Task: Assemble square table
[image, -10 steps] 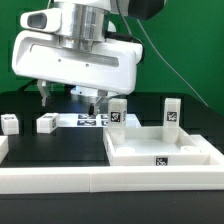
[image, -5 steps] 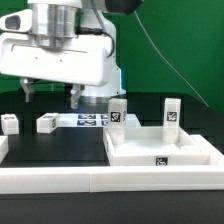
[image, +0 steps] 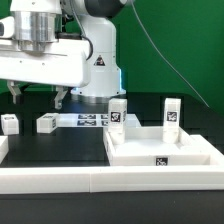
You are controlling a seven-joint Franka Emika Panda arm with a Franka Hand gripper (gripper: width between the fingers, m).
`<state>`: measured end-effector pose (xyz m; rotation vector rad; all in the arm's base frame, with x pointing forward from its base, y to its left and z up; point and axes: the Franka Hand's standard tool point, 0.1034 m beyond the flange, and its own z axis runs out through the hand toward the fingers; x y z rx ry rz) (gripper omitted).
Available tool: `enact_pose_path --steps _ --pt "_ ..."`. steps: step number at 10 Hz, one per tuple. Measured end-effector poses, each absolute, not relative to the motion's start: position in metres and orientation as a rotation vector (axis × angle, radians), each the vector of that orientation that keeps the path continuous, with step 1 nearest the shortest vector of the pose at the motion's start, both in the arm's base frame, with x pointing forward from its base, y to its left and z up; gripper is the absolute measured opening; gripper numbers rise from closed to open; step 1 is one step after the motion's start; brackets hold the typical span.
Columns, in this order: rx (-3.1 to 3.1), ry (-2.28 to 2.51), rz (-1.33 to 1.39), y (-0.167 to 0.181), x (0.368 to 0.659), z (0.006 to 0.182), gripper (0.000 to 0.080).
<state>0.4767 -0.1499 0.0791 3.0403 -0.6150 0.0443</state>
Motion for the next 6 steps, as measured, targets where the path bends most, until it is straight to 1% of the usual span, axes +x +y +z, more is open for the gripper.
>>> enact_pose_path --steps 2,3,5,6 --pt "3.042 -0.607 0.043 -0.151 0.475 0.078 0.0649" --pt "3.051 -0.571 0.054 -0.16 0.461 0.073 0.0649" --pt "3.036 -0.582 0.043 -0.162 0.434 0.062 0.0649" --pt "3.032 -0.554 0.041 -0.164 0.426 0.058 0.0649"
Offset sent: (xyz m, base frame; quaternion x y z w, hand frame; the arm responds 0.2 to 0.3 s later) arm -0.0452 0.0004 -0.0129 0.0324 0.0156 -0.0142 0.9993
